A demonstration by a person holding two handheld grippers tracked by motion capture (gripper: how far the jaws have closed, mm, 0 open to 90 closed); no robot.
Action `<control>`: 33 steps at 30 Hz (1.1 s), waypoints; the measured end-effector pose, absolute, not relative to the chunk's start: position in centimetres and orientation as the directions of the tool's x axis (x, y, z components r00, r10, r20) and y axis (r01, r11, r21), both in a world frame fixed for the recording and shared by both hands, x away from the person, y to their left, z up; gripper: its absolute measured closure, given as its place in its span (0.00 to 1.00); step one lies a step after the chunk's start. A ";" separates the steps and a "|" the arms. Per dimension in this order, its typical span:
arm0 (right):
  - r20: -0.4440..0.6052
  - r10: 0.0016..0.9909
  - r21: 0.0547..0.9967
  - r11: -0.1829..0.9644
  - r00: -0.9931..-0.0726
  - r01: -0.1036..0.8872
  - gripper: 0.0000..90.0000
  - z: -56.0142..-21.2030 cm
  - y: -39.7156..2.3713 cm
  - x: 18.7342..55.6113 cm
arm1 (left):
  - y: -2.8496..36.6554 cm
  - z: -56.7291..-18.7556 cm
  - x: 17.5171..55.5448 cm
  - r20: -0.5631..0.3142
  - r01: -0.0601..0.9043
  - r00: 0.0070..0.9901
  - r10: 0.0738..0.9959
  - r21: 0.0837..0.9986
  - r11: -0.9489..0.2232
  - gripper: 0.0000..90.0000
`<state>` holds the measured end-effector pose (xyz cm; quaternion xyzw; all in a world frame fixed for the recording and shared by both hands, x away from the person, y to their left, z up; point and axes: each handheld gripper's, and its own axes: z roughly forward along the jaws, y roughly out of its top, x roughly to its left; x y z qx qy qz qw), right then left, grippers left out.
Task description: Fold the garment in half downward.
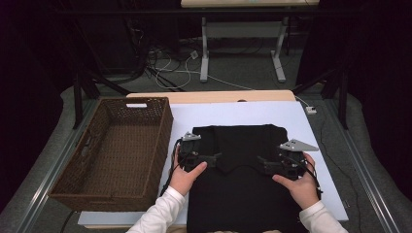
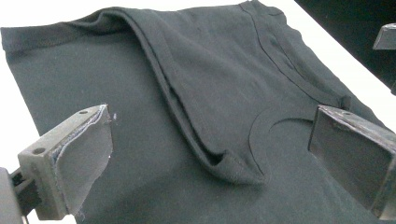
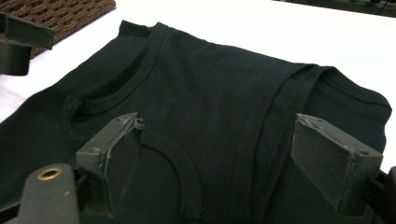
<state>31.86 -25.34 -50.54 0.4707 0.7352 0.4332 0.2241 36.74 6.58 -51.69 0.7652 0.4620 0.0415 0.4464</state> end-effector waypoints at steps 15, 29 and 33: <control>0.001 0.890 0.839 0.247 -0.455 0.485 0.18 -52.3 -25.4 31.7 | 6.1 -53.3 36.9 -0.343 0.691 0.566 0.749 0.693 -0.205 0.01; 0.003 0.892 0.825 0.253 -0.452 0.505 0.19 -52.9 -25.5 32.0 | 3.9 -54.7 37.4 -0.271 0.688 0.567 0.778 0.674 -0.267 0.12; 0.003 0.896 0.827 0.247 -0.444 0.504 0.21 -53.0 -25.6 32.0 | 3.8 -54.9 37.4 -0.247 0.687 0.565 0.787 0.670 -0.283 0.18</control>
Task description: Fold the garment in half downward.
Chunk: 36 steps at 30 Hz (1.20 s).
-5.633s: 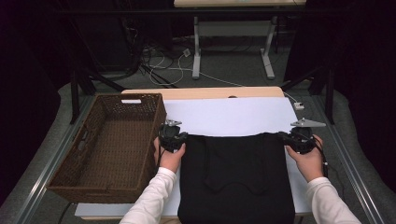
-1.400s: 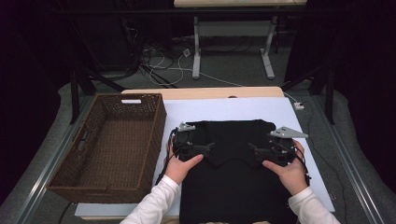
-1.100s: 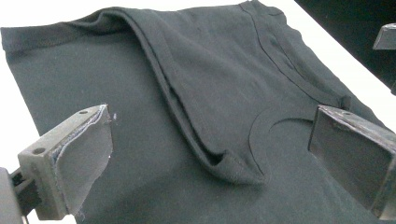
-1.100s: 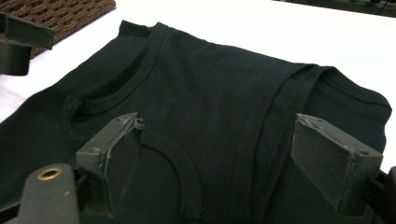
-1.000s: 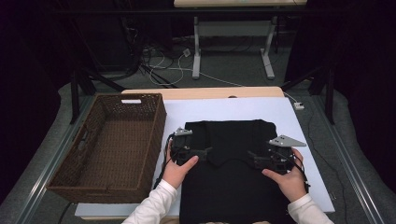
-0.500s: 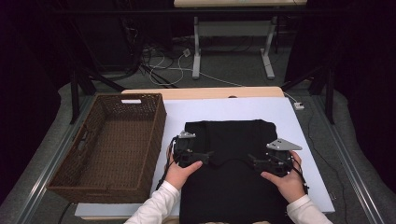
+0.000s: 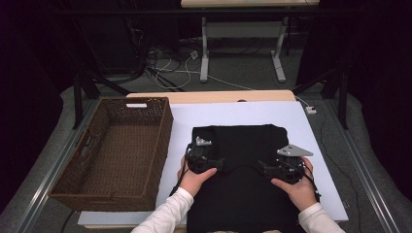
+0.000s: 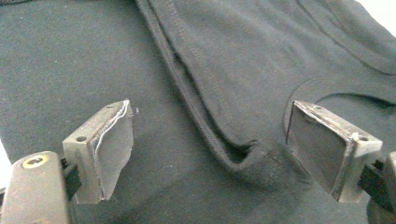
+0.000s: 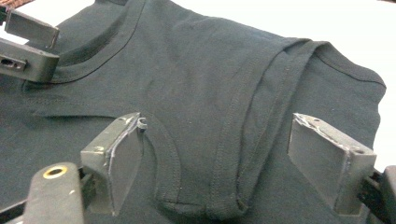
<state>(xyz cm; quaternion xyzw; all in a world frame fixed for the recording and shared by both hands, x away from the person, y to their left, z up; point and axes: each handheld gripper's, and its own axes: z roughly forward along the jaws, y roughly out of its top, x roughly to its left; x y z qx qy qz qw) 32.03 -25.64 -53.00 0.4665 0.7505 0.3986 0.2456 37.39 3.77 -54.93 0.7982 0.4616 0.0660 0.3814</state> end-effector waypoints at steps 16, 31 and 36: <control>0.015 0.919 0.811 0.219 -0.394 0.542 0.32 -53.5 -27.5 32.7 | 3.5 -55.3 36.2 -0.140 0.648 0.614 0.777 0.651 -0.395 0.59; 0.108 0.911 0.677 0.226 -0.398 0.700 0.63 -55.1 -27.2 33.1 | 3.3 -55.4 35.2 -0.114 0.627 0.627 0.770 0.660 -0.413 0.70; 0.108 0.900 0.680 0.244 -0.423 0.691 0.76 -55.2 -27.0 33.0 | 3.1 -55.5 35.0 -0.089 0.609 0.642 0.762 0.663 -0.435 0.76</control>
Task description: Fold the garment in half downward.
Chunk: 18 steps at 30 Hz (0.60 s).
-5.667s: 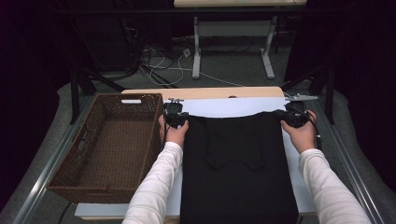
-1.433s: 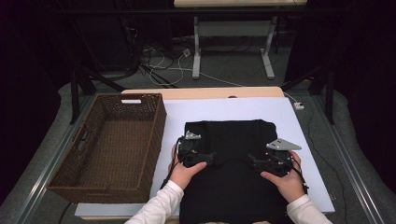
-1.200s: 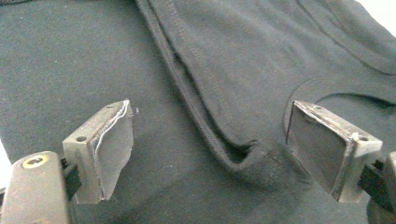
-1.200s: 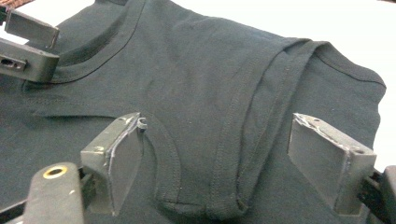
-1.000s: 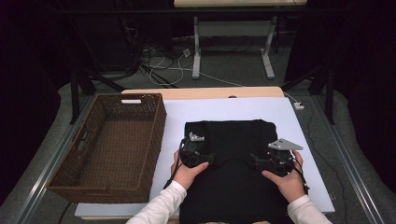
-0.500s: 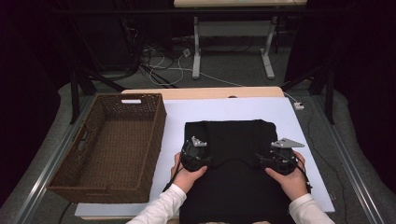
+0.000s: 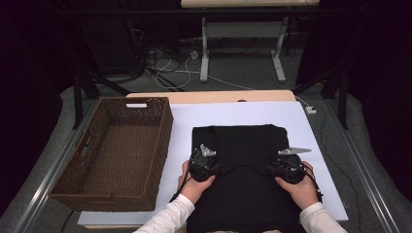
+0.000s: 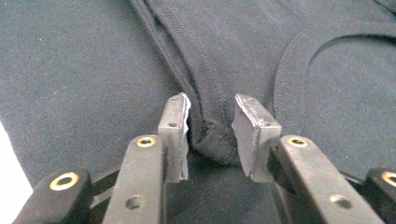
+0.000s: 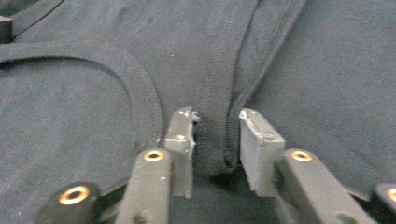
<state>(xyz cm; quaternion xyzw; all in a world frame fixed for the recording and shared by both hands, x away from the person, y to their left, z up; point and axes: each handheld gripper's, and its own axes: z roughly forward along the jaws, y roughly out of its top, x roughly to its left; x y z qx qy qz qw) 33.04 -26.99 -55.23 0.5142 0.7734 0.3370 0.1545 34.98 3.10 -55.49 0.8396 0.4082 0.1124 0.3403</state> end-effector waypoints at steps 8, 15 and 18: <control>0.090 0.893 0.682 0.268 -0.441 0.681 0.91 -55.1 -26.8 32.9 | 3.1 -55.6 35.0 -0.103 0.606 0.649 0.754 0.669 -0.430 0.87; 0.114 0.883 0.706 0.249 -0.454 0.663 0.94 -54.6 -27.2 32.9 | 3.9 -55.3 35.4 -0.174 0.626 0.645 0.744 0.678 -0.384 0.94; 0.103 0.883 0.717 0.253 -0.457 0.650 0.94 -54.1 -27.3 32.6 | 4.0 -54.9 35.3 -0.168 0.616 0.657 0.735 0.682 -0.394 0.95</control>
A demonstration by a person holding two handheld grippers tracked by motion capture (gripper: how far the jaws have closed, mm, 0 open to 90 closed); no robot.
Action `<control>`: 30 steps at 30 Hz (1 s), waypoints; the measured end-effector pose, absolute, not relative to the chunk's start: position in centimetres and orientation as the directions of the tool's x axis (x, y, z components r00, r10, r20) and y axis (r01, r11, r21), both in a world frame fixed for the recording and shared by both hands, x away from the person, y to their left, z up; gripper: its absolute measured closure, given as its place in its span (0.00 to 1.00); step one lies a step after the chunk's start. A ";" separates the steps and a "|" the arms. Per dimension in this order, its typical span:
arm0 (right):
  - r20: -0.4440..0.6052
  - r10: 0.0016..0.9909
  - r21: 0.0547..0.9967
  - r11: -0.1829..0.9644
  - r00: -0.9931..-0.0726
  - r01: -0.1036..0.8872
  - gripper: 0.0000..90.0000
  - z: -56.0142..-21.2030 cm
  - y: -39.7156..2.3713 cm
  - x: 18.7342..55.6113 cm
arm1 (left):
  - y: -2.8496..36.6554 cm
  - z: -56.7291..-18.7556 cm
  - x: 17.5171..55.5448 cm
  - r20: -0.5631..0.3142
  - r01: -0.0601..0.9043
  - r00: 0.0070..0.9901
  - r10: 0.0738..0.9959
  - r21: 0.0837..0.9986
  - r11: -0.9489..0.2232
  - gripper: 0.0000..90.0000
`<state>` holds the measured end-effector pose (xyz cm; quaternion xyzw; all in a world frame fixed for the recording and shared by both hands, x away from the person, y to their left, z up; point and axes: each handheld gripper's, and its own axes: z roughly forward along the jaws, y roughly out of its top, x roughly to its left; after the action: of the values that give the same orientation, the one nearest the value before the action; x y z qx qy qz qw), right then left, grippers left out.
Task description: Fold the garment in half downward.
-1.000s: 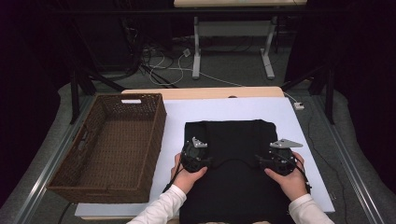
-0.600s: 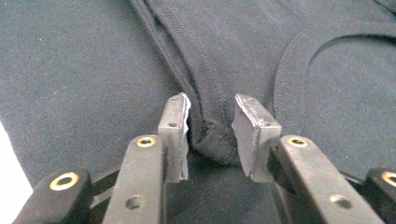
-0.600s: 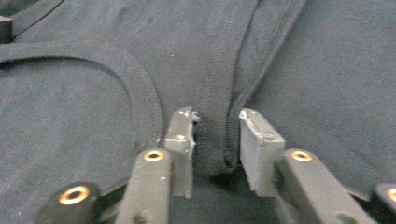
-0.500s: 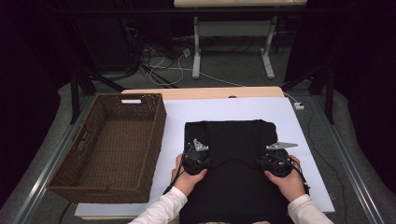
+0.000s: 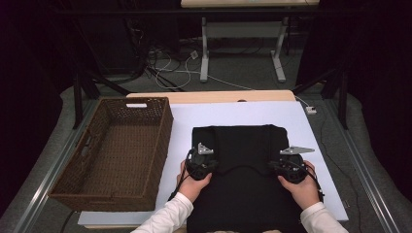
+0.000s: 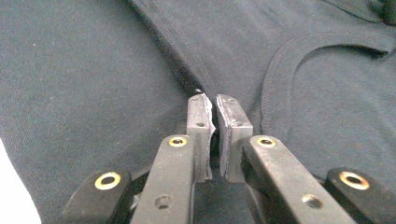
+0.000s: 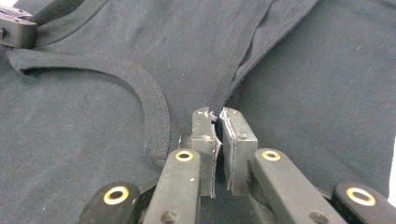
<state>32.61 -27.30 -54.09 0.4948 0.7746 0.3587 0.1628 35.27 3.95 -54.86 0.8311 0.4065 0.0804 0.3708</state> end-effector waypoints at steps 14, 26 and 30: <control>0.065 0.874 0.763 0.268 -0.482 0.588 0.95 -52.0 -26.6 30.4 | 5.3 -52.5 33.8 -0.186 0.599 0.689 0.701 0.691 -0.405 0.95; 0.064 0.869 0.776 0.266 -0.491 0.572 0.95 -51.1 -27.4 27.9 | 5.9 -51.6 32.1 -0.201 0.585 0.701 0.684 0.712 -0.389 0.95; 0.067 0.864 0.779 0.267 -0.499 0.567 0.95 -51.2 -27.4 27.0 | 6.0 -51.6 31.5 -0.199 0.579 0.703 0.683 0.718 -0.387 0.95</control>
<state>27.01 -27.45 -51.15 0.4630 0.7729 0.3898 0.1903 31.47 5.95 -51.64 0.8303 0.3799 0.0642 0.4027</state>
